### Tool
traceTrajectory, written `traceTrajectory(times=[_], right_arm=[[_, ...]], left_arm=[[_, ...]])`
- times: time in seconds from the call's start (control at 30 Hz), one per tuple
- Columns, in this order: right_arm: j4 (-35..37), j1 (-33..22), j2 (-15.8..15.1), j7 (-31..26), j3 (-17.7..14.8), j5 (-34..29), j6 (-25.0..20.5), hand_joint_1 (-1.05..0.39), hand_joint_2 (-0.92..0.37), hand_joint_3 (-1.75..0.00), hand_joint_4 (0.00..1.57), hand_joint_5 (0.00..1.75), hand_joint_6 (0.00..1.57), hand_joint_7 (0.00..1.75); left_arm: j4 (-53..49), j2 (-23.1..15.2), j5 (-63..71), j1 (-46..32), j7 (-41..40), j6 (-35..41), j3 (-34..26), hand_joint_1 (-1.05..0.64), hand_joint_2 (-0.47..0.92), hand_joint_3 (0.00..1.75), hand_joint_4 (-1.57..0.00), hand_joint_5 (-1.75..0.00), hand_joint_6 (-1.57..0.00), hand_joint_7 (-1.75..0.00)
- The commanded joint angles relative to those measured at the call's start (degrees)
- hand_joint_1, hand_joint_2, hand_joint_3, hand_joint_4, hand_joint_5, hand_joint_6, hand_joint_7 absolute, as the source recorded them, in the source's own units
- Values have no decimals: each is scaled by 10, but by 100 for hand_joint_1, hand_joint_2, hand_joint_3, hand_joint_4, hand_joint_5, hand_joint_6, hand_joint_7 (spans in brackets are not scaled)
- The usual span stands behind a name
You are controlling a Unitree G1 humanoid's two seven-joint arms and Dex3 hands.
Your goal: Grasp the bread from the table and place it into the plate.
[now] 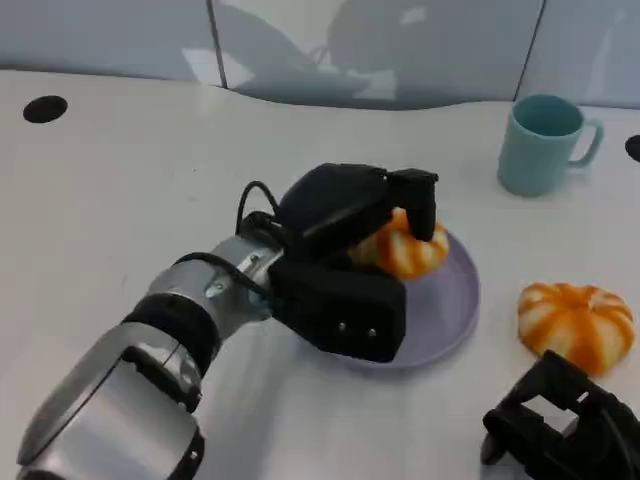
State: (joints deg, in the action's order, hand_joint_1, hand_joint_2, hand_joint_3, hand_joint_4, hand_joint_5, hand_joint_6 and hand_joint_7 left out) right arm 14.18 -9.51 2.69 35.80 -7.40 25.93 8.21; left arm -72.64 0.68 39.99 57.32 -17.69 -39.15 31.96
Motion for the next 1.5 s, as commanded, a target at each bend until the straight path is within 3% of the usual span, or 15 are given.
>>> traceTrajectory(times=[0.03,0.17,0.27,0.33,0.4,0.53,0.57,0.67,0.73,0.83,1.03,1.33,1.5], right_arm=[[-16,-8,-6,-7,2,-5,2,-66,-92,-11,76,159,67,138],[-24,-12,-4,-11,4,-2,-4,-67,-92,-11,75,158,67,138],[-24,-13,-4,-8,4,-1,-2,-66,-92,-11,75,158,67,138],[-24,-13,-4,-8,5,-1,-1,-67,-92,-11,75,158,67,138],[-24,-13,-4,-9,5,-2,0,-67,-92,-11,75,158,67,139],[-24,-13,-4,-9,5,-1,0,-66,-92,-12,75,158,66,139],[-22,-12,-4,-7,4,0,0,-66,-92,-12,75,158,66,139],[-21,-12,-4,-5,4,0,0,-66,-92,-12,75,157,66,139],[-22,-12,-4,-6,5,-1,2,-66,-92,-12,75,158,66,139],[-23,-13,-4,-8,4,-1,2,-66,-92,-12,75,157,66,139],[-20,-12,-6,-8,3,-2,2,-66,-92,-12,75,158,65,140],[-5,-4,-5,9,-5,9,4,-64,-92,-11,75,157,66,139],[-9,-5,-4,-3,-5,-2,9,-66,-92,-10,74,157,66,139]], left_arm=[[-9,6,-4,14,18,12,-2,-26,51,120,-94,-175,-76,-175],[-11,7,-16,18,58,31,-10,-24,51,123,-89,-175,-73,-175],[-11,7,-30,18,89,32,-20,-22,55,105,-75,-166,-74,-132],[-11,7,-34,17,104,33,-23,-24,71,69,-64,-130,-73,-81],[-10,6,-33,18,113,39,-21,-26,82,43,-59,-106,-73,-43],[-8,4,-13,25,121,69,-3,-31,88,22,-51,-86,-68,-18],[-8,4,-9,28,126,79,2,-40,90,15,-35,-65,-57,-10],[-5,1,-1,32,138,97,11,-46,92,10,-26,-50,-51,-4],[-3,-2,8,35,142,106,20,-59,92,11,-11,-41,-37,-1],[-2,-7,24,36,126,116,35,-71,92,17,-1,-33,-30,0],[-1,-18,27,32,113,110,37,-79,92,24,0,-17,-23,0],[5,-30,-30,13,141,77,-13,-84,92,25,-1,-18,-21,-1],[38,-45,-251,-61,341,18,-175,-77,92,24,-8,-23,-23,-2]])
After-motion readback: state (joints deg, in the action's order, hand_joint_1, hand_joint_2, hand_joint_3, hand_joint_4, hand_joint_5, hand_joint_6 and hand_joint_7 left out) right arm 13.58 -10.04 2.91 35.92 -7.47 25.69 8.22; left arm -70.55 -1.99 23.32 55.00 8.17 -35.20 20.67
